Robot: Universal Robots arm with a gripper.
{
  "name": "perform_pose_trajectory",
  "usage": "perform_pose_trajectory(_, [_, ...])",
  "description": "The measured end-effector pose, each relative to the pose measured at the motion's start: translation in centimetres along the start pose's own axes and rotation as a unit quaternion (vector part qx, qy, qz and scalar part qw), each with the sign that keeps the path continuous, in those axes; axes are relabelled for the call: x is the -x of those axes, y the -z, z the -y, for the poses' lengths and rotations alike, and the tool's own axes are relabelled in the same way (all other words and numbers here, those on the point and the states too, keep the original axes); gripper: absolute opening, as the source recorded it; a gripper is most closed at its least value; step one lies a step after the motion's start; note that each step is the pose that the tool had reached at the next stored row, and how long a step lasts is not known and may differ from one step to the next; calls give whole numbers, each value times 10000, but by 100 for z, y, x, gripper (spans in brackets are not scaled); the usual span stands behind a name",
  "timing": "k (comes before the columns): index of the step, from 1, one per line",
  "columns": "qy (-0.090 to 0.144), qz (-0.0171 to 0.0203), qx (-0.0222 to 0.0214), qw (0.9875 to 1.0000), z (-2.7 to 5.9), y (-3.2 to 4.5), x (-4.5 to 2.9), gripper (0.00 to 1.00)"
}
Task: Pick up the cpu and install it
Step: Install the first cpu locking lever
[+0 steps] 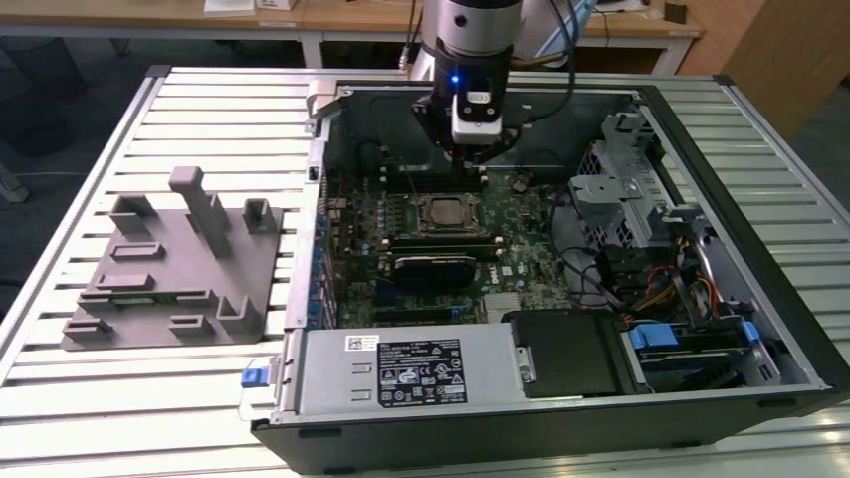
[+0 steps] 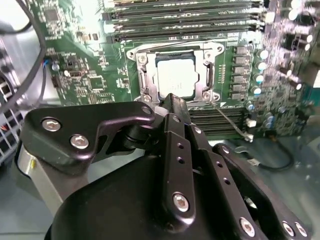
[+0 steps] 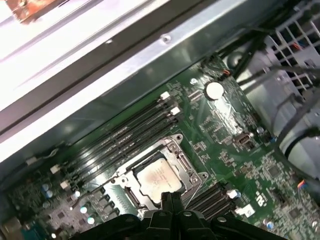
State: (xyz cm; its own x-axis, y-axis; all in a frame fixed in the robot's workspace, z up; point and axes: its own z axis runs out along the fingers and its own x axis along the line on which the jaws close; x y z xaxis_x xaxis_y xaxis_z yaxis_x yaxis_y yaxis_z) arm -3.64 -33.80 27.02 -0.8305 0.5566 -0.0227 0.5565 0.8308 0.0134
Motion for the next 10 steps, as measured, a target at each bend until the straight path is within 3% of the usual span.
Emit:
perform_pose_trajectory(5, [455, -6, 10, 9990, 0, -4, 0, 11])
perform_pose_trajectory(10, [898, -12, 20, 9960, 0, -5, 0, 11])
